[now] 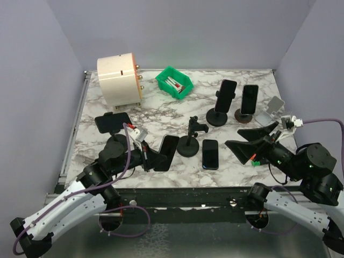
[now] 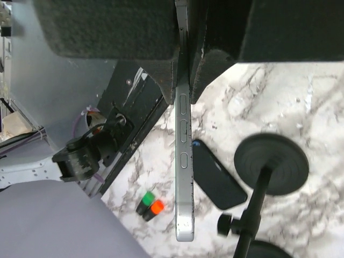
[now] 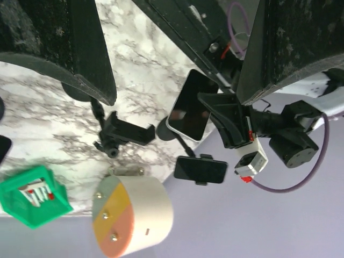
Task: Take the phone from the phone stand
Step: Pick up the phone stand at the center of the board.
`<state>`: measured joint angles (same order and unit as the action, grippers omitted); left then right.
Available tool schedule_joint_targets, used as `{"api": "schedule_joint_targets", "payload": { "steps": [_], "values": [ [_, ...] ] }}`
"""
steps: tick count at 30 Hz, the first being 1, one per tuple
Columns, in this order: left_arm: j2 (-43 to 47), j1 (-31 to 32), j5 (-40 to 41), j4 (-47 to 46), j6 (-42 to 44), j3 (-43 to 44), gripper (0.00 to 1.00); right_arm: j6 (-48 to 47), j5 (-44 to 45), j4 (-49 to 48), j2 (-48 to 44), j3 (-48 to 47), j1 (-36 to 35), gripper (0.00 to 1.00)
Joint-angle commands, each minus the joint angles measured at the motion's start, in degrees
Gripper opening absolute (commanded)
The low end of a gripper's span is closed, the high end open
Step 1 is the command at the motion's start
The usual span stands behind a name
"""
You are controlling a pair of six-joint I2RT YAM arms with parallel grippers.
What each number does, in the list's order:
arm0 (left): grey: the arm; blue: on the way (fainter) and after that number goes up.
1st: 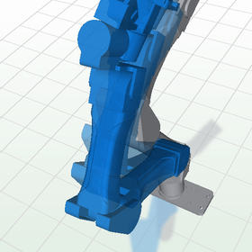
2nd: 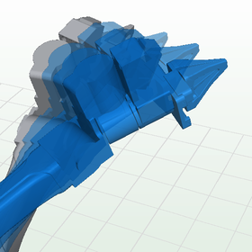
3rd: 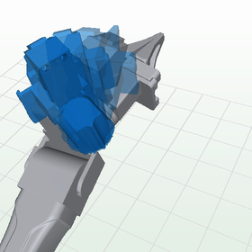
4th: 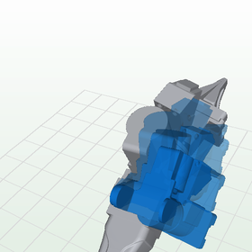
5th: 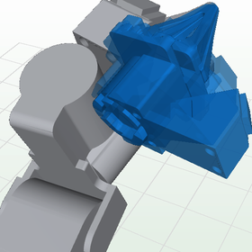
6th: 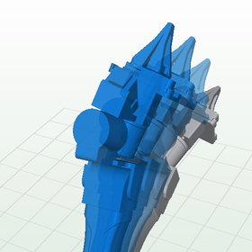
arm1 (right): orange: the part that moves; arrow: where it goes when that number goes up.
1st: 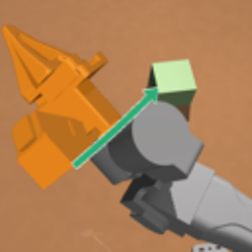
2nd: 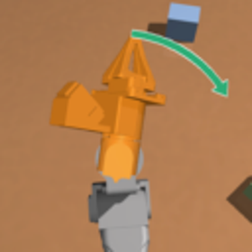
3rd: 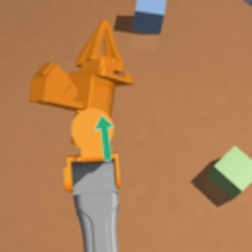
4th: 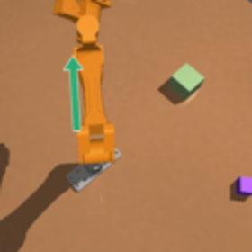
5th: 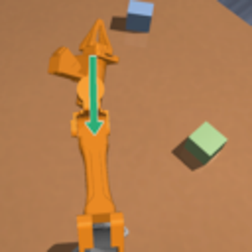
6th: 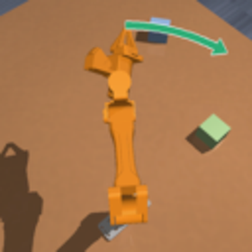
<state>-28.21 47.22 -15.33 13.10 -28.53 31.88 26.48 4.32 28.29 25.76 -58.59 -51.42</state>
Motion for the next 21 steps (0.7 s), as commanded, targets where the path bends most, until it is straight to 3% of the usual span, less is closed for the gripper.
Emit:
{"api": "schedule_joint_targets", "payload": {
  "steps": [1,10,21],
  "values": [
    [-1.7,-0.1,0.0,-4.3,-7.9,-2.2,0.00,-1.9,8.1,-0.1,-5.1,5.4,-0.3,1.00],
    [-12.1,0.3,-1.7,-11.5,-12.2,-4.0,0.00,-5.0,7.8,0.5,-5.5,2.8,-0.3,1.00],
    [-23.6,8.5,7.1,-15.0,-18.2,-4.4,0.00,-8.0,6.7,1.6,-2.4,-4.1,-0.3,0.99]
  ]
}}
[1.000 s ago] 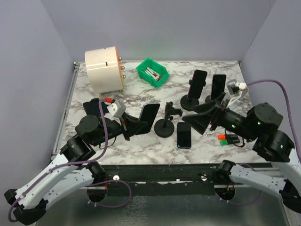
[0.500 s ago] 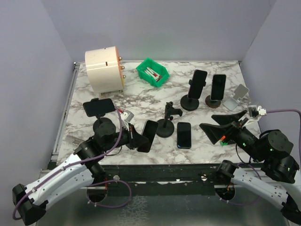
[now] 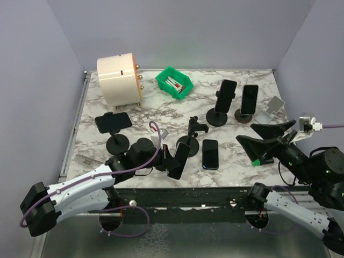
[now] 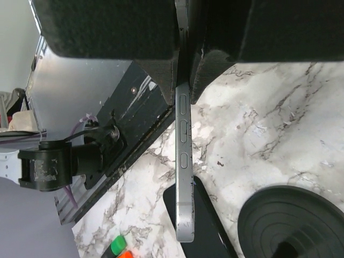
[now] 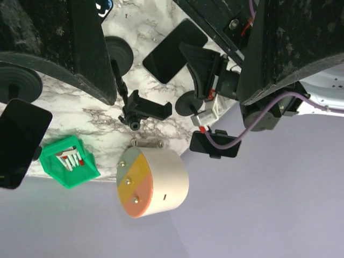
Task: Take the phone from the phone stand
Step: Pick up the phone stand at the center of the board.
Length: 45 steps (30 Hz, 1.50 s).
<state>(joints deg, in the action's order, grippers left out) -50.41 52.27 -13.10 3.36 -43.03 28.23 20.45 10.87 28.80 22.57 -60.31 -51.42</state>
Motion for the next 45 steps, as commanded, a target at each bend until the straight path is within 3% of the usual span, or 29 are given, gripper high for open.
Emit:
{"api": "schedule_joint_targets", "payload": {
  "steps": [1,5,12,24,30,34,40,45],
  "values": [
    [-2.0,4.7,5.6,-6.1,-4.7,-1.4,0.00,-2.0,0.1,1.0,0.9,-2.7,-0.3,0.99],
    [-6.4,9.6,9.0,-10.9,-8.7,-3.7,0.00,-1.6,0.0,0.2,0.9,-2.5,-0.3,0.99],
    [-14.3,11.6,13.5,-19.1,-16.3,-5.0,0.00,-0.8,0.1,-0.7,1.2,-1.8,-0.3,0.98],
    [-24.9,13.7,18.5,-21.3,-19.3,-1.5,0.00,-0.1,4.6,0.9,4.3,1.7,-0.3,0.98],
    [-22.8,14.4,19.3,-22.3,-19.7,-3.8,0.00,3.4,3.8,0.0,12.2,6.6,-0.3,0.99],
    [-19.5,14.4,18.9,-22.3,-19.8,-6.4,0.00,1.1,2.7,-6.1,15.1,11.7,-0.3,1.00],
    [-18.8,14.4,18.3,-22.2,-20.0,-8.6,0.00,-3.0,2.1,-19.2,10.6,23.5,-0.3,1.00],
    [-20.0,14.4,17.9,-22.3,-19.5,-8.3,0.00,-3.3,-0.6,-23.5,12.9,24.5,-0.3,1.00]
  ]
}}
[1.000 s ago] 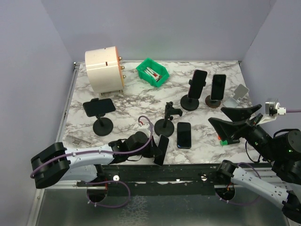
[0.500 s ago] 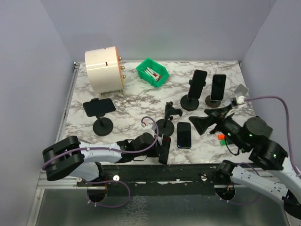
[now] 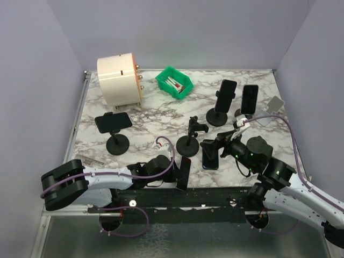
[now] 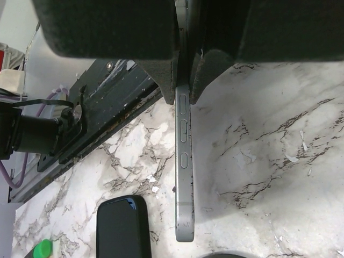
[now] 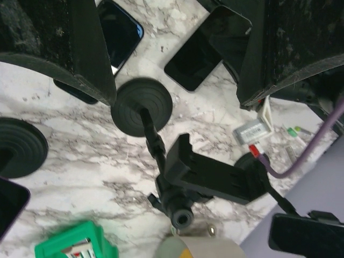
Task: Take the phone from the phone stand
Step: Pick up the phone stand at the center of the board.
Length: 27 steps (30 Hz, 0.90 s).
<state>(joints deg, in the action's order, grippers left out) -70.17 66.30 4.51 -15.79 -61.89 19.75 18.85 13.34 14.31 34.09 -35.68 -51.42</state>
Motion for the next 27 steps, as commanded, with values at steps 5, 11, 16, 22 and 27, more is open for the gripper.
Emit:
{"api": "schedule_joint_targets", "payload": {
  "steps": [5,11,16,22,27],
  "values": [
    [0.2,0.4,0.3,-3.3,0.0,0.2,0.00,-1.7,-3.6,-13.6,5.7,-0.2,-0.3,1.00],
    [1.5,0.4,0.0,-3.3,0.2,-0.5,0.00,-2.3,-4.1,-21.1,6.9,0.7,-0.3,1.00],
    [2.2,0.4,0.1,-3.3,0.3,-1.1,0.00,-2.4,-3.3,-21.2,11.3,-1.2,-0.3,1.00],
    [2.8,0.4,0.1,-3.4,0.3,-1.6,0.00,-1.5,-3.3,-24.4,12.7,-1.4,-0.3,1.00],
    [2.9,0.4,0.1,-3.4,0.3,-1.6,0.00,-0.6,-2.5,-23.8,15.9,-4.1,-0.4,1.00]
  ]
}}
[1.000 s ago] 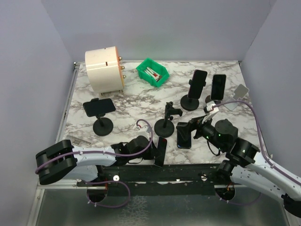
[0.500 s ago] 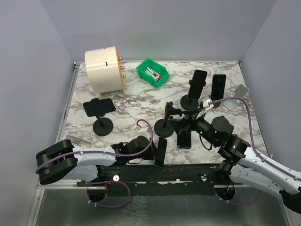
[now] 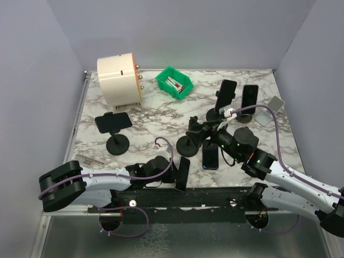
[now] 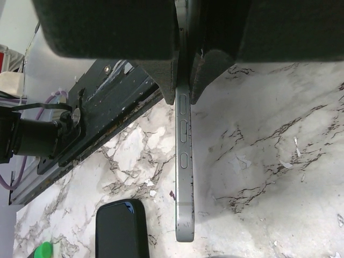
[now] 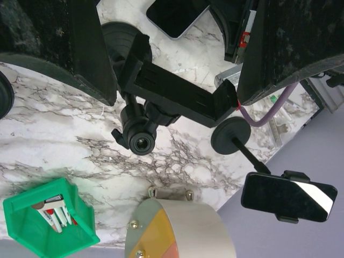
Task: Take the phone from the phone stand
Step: Pick up the phone stand at the center of the board.
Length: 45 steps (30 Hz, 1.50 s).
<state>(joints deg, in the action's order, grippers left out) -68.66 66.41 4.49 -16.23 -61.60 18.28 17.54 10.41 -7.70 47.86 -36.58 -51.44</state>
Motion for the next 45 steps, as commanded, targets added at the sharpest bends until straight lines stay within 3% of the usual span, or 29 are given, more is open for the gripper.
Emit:
{"api": "schedule_joint_targets", "payload": {
  "steps": [1,8,22,27,36,45],
  "values": [
    [1.4,0.2,0.2,-2.9,0.1,-0.1,0.00,0.9,0.8,-1.4,2.6,-3.6,-0.4,1.00],
    [2.0,0.2,0.2,-2.8,0.2,-0.3,0.00,2.0,2.9,2.6,5.3,-6.2,-0.4,0.98],
    [2.2,0.2,0.6,-2.9,0.8,-0.3,0.00,0.4,1.1,14.7,4.5,-15.4,-0.4,0.58],
    [1.9,0.3,0.5,-2.9,1.2,-0.1,0.00,-1.2,3.0,17.1,2.3,-19.3,-0.4,0.54],
    [1.8,0.3,0.8,-2.9,2.1,0.3,0.00,-7.3,11.3,23.0,0.1,-29.8,-0.4,0.49],
    [0.1,0.3,0.7,-3.1,3.4,1.4,0.00,-14.1,33.3,26.2,-0.1,-29.9,-0.3,0.43]
  ]
}}
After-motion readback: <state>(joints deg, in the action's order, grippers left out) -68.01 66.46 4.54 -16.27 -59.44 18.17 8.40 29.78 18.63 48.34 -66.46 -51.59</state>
